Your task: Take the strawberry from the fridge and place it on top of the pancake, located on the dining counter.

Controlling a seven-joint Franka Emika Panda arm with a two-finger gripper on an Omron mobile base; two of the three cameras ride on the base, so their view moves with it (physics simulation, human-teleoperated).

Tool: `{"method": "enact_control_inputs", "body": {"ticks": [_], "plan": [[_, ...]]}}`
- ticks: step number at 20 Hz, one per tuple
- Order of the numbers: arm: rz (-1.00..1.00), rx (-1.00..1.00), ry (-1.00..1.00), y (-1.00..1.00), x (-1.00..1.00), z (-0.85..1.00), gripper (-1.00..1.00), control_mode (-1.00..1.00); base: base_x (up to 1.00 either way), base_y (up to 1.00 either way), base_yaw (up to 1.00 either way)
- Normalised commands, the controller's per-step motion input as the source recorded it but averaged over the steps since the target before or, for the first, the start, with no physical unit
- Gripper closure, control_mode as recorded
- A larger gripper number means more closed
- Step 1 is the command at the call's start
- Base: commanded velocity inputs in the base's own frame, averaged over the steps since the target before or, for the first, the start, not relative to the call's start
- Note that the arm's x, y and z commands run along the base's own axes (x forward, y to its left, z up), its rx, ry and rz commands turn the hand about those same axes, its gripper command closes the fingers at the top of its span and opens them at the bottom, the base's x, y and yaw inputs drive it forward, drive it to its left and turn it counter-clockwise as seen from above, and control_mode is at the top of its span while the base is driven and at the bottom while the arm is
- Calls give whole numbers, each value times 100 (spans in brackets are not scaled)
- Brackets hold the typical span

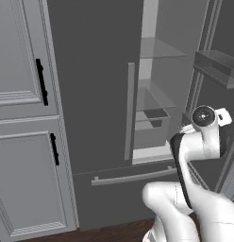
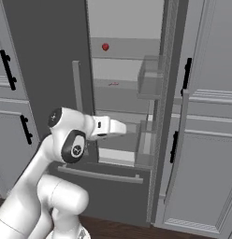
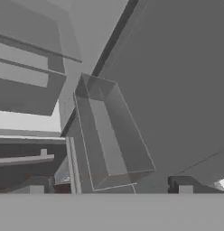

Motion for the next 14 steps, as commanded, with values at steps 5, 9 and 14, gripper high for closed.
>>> {"method": "enact_control_inputs", "body": {"ticks": [5,9,14], "plan": [[15,30,-12,100,11,0,-100,-100,0,0,0],[13,25,8,100,36,21,-100,-100,0,0,0],[7,20,7,100,24,19,-100,-100,0,0,0]]}}
